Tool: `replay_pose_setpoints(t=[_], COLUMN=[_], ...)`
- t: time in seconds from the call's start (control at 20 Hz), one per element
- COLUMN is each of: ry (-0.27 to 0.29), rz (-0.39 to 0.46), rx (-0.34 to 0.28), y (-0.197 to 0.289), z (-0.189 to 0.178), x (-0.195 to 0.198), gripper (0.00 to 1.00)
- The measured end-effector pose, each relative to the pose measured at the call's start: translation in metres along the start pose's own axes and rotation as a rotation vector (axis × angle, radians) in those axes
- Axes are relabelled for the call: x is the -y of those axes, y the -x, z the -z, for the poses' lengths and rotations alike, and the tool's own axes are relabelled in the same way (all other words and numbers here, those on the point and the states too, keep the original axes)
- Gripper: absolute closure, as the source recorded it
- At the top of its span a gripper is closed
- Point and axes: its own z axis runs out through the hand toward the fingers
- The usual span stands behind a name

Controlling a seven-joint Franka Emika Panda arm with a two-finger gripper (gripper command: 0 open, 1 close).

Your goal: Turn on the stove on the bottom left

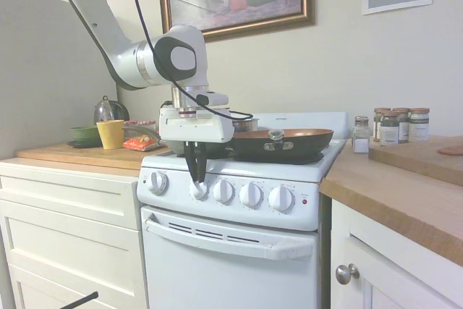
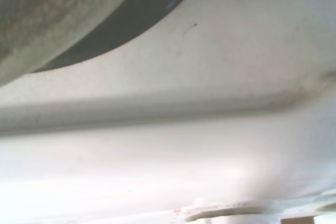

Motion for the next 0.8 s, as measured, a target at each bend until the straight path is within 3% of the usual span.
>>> replay_pose_setpoints(t=[0.8], ry=[-0.009], rz=[-0.016], rx=[-0.005], y=[0.017], z=[-0.005], x=[0.010], gripper=[1.00])
